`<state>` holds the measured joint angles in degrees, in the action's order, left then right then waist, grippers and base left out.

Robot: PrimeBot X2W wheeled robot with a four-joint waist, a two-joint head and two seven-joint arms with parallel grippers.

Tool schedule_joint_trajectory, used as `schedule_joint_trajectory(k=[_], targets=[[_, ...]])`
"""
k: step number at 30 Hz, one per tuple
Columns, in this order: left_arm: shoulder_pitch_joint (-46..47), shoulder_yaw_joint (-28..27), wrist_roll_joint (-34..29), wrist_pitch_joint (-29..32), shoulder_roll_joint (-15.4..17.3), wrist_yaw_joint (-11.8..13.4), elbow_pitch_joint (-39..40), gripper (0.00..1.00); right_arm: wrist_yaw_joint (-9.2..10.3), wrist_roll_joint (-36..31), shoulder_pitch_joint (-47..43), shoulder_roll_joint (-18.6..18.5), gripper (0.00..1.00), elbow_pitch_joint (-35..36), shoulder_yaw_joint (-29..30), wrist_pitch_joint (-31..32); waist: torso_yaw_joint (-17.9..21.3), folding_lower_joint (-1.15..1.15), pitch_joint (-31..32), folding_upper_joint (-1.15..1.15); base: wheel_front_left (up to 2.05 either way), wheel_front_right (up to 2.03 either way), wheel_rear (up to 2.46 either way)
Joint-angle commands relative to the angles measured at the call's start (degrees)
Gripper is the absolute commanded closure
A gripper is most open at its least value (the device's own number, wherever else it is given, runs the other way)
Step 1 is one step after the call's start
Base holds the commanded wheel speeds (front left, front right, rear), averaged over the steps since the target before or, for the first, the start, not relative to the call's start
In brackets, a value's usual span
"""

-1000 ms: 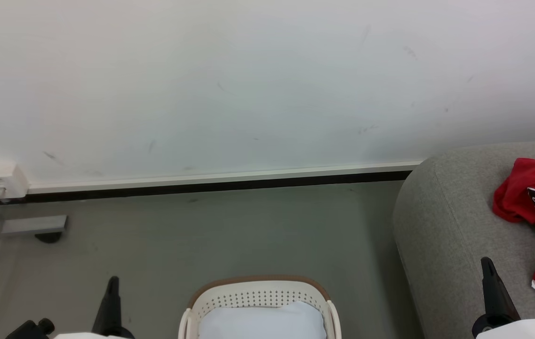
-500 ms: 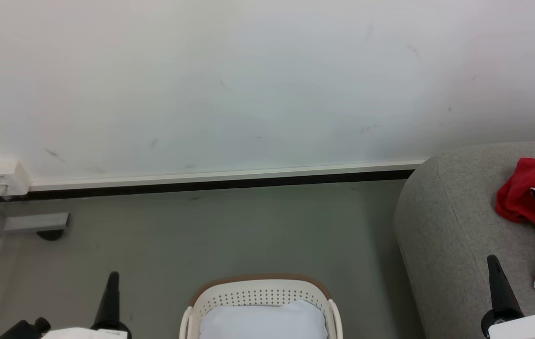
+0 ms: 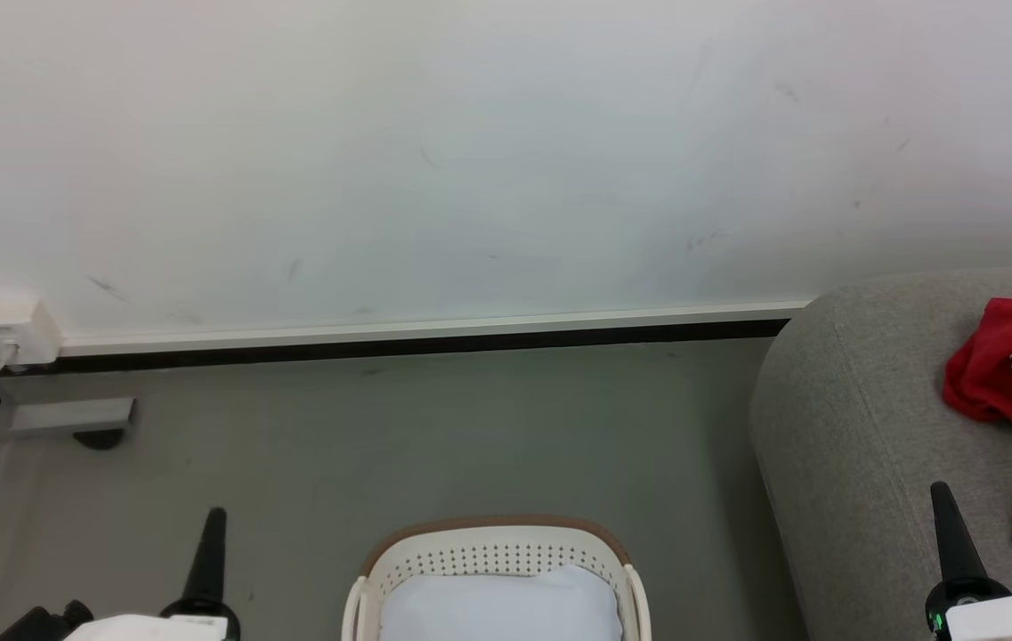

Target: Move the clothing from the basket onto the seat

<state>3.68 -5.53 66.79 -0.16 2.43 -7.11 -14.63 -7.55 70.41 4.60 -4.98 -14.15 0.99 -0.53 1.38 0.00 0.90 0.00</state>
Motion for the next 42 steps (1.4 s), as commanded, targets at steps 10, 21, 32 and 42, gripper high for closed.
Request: schedule_joint_trajectory(k=[10, 21, 32, 42], targets=[[1.6, -0.5, 6.3, 1.6, 0.5, -0.4, 0.6, 1.0, 0.07, 5.2, 1.5, 0.4, 1.0, 0.5, 1.5, 1.7, -0.2, 0.0, -0.2, 0.0, 0.0, 0.0, 0.0], [1.9, -0.7, 11.8, 3.1, 0.6, -0.5, 0.6, 1.0, 0.08, 10.1, 1.5, 0.7, 1.0, 0.4, 2.6, 3.1, -0.5, 0.0, -0.4, 0.0, 0.0, 0.0, 0.0], [2.3, -0.8, 16.5, 4.4, 0.6, -0.5, 0.6, 1.0, 0.1, 14.4, 1.6, 1.2, 1.0, 0.4, 3.6, 4.5, -0.8, 0.0, -0.6, 0.0, 0.0, 0.0, 0.0], [2.5, -1.0, 20.7, 5.5, 0.6, -0.5, 0.7, 1.0, 0.1, 18.0, 1.7, 1.5, 1.0, 0.3, 4.4, 5.7, -1.0, 0.0, -0.8, 0.0, 0.0, 0.0, 0.0]])
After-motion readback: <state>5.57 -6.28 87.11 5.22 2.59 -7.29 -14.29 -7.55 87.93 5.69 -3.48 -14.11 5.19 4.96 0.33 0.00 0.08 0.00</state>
